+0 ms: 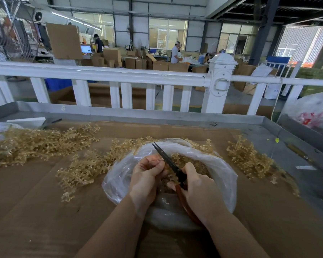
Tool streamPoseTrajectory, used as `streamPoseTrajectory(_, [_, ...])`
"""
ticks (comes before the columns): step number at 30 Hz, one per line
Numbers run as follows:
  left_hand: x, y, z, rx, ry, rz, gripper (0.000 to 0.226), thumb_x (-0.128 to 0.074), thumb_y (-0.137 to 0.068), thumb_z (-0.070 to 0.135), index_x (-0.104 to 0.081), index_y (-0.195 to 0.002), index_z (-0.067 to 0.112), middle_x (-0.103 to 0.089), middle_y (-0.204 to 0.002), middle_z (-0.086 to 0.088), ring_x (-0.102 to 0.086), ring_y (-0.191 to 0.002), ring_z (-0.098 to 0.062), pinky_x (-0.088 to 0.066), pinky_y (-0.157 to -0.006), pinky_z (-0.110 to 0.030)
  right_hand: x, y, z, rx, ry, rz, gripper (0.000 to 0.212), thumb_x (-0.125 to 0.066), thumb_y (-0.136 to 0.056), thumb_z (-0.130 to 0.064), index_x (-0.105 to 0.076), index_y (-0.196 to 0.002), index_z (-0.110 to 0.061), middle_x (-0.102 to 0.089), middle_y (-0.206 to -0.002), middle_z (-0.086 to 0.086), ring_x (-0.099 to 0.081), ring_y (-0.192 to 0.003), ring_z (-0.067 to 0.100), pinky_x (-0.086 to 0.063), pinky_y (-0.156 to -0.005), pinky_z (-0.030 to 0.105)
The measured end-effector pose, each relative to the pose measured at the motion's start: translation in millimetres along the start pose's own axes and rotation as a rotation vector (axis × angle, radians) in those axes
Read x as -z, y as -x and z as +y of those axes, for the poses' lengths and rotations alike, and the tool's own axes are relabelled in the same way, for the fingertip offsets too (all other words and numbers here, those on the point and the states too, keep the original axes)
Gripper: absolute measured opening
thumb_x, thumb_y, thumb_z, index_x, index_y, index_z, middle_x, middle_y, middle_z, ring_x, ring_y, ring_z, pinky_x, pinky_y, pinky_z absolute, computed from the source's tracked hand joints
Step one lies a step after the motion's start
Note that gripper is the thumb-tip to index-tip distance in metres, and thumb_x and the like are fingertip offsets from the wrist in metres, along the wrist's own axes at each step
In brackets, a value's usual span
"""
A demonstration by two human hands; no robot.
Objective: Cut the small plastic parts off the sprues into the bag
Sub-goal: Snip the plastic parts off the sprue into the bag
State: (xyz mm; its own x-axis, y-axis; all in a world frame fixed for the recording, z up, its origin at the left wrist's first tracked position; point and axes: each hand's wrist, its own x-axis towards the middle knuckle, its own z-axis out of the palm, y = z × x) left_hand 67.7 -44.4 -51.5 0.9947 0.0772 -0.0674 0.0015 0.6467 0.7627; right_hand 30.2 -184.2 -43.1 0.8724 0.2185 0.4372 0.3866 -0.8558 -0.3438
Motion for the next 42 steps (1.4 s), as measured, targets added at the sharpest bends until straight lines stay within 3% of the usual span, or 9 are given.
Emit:
streamPoseTrajectory(7, [0, -1, -1, -0.026, -0.043, 0.000, 0.026, -0.054, -0.084, -0.016, -0.054, -0.072, 0.007, -0.064, -0.065, -0.005, -0.066, -0.058, -0.012, -0.053, -0.053, -0.018, -3, 1, 0, -0.034, -0.012, 0.029, 0.040, -0.056, -0.085, -0.057, -0.046, -0.110, -0.027, -0.064, -0.093, -0.012, -0.061, -0.081, 0.001, -0.039, -0.063, 0.008])
streamPoseTrajectory(12, [-1, 1, 0, -0.042, -0.081, -0.012, 0.025, -0.054, -0.084, -0.016, -0.054, -0.073, 0.007, -0.061, -0.077, -0.012, -0.065, -0.066, -0.017, -0.055, -0.056, -0.019, -3, 1, 3, -0.043, 0.005, 0.023, 0.039, -0.061, -0.086, -0.049, -0.045, -0.114, -0.027, -0.065, -0.094, -0.011, -0.062, -0.086, 0.002, -0.037, -0.069, 0.008])
streamPoseTrajectory(17, [-2, 3, 1, -0.041, -0.083, -0.010, 0.024, -0.053, -0.084, -0.016, -0.053, -0.074, 0.006, -0.060, -0.076, -0.012, -0.063, -0.063, -0.016, -0.054, -0.055, -0.020, 1, -1, 0, -0.043, 0.027, -0.010, 0.038, -0.054, -0.087, -0.056, -0.044, -0.109, -0.027, -0.067, -0.092, -0.010, -0.064, -0.082, 0.004, -0.033, -0.055, 0.005])
streamPoseTrajectory(21, [-3, 4, 1, -0.045, -0.074, -0.004, 0.022, -0.053, -0.084, -0.016, -0.054, -0.076, 0.004, -0.060, -0.071, -0.011, -0.064, -0.056, -0.012, -0.053, -0.052, -0.019, 2, -1, 0, -0.050, 0.040, -0.017, 0.038, -0.052, -0.088, -0.058, -0.044, -0.108, -0.027, -0.067, -0.092, -0.008, -0.065, -0.083, 0.007, -0.043, -0.065, 0.011])
streamPoseTrajectory(28, [-4, 4, 1, -0.040, -0.101, 0.019, 0.021, -0.052, -0.086, -0.015, -0.053, -0.077, 0.004, -0.057, -0.075, -0.011, -0.063, -0.060, -0.013, -0.054, -0.055, -0.019, 3, 0, 0, -0.074, 0.008, -0.028, 0.041, -0.056, -0.085, -0.059, -0.045, -0.107, -0.026, -0.066, -0.090, -0.009, -0.065, -0.083, 0.009, -0.052, -0.074, 0.024])
streamPoseTrajectory(34, [-5, 5, 2, -0.010, -0.105, 0.052, 0.016, -0.055, -0.087, -0.010, -0.057, -0.080, 0.003, -0.062, -0.076, -0.013, -0.065, -0.066, -0.020, -0.057, -0.059, -0.025, 11, 3, -2, -0.099, -0.105, 0.022, 0.026, -0.066, -0.084, -0.031, -0.052, -0.106, -0.029, -0.066, -0.091, -0.010, -0.063, -0.086, 0.006, -0.051, -0.076, 0.021])
streamPoseTrajectory(39, [-7, 5, 5, 0.060, -0.082, 0.102, 0.011, -0.055, -0.090, -0.006, -0.062, -0.095, 0.001, -0.068, -0.083, -0.016, -0.070, -0.068, -0.022, -0.057, -0.056, -0.028, 20, -1, 0, -0.112, -0.151, 0.019, 0.027, -0.064, -0.086, -0.026, -0.050, -0.108, -0.030, -0.063, -0.092, -0.012, -0.057, -0.085, 0.003, -0.044, -0.069, 0.009])
streamPoseTrajectory(42, [-14, 6, 8, 0.070, -0.112, 0.118, 0.014, -0.055, -0.089, -0.006, -0.061, -0.091, 0.006, -0.066, -0.080, -0.013, -0.068, -0.068, -0.023, -0.056, -0.052, -0.029, 23, -5, -3, -0.183, -0.295, 0.062, 0.023, -0.063, -0.088, -0.022, -0.052, -0.107, -0.029, -0.064, -0.088, -0.012, -0.061, -0.085, 0.004, -0.049, -0.073, 0.017])
